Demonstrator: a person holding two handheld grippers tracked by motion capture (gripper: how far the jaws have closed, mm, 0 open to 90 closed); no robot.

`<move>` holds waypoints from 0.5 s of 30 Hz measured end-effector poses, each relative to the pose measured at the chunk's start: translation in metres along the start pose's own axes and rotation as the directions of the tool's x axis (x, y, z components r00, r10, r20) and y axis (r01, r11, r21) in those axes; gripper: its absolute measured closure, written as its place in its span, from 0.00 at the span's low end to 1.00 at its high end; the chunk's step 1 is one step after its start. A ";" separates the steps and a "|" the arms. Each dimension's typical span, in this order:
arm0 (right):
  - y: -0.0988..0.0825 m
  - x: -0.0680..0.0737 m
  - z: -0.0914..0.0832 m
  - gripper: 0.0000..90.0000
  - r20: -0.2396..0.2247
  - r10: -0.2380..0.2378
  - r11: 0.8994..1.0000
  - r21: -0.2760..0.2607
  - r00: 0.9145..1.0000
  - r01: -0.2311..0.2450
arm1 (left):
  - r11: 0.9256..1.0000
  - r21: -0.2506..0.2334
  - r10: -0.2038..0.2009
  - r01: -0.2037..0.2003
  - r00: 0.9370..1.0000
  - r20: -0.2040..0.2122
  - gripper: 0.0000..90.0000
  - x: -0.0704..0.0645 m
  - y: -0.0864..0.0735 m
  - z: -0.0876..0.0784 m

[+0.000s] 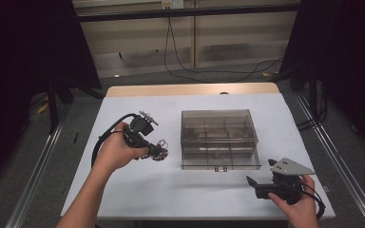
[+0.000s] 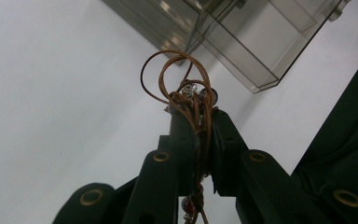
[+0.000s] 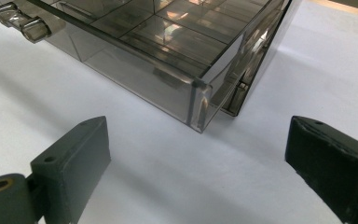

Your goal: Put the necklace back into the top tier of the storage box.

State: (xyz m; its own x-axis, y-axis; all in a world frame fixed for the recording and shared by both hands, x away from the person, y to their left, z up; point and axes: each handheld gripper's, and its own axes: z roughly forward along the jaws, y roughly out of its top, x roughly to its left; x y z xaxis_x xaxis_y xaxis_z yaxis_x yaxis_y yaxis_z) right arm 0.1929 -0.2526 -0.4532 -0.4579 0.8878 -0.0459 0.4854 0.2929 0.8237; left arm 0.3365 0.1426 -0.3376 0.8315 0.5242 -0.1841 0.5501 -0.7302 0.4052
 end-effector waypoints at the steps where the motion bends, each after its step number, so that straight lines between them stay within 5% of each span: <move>1: 0.000 0.000 0.000 0.07 0.000 -0.001 1.000 0.000 1.000 0.001 | 1.000 -0.002 0.002 -0.002 1.000 -0.005 0.91 0.000 0.001 -0.001; 15: 0.000 0.000 0.000 0.07 -0.007 0.003 1.000 0.000 1.000 -0.003 | 1.000 -0.015 0.024 -0.024 1.000 0.002 0.91 -0.008 0.017 -0.014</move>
State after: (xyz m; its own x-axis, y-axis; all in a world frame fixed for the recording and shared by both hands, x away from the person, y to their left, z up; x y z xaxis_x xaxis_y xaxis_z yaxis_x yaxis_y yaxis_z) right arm 0.1932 -0.2527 -0.4537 -0.4618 0.8861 -0.0399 0.4867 0.2907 0.8238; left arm 0.3383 0.1320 -0.3169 0.8445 0.5058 -0.1759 0.5288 -0.7358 0.4231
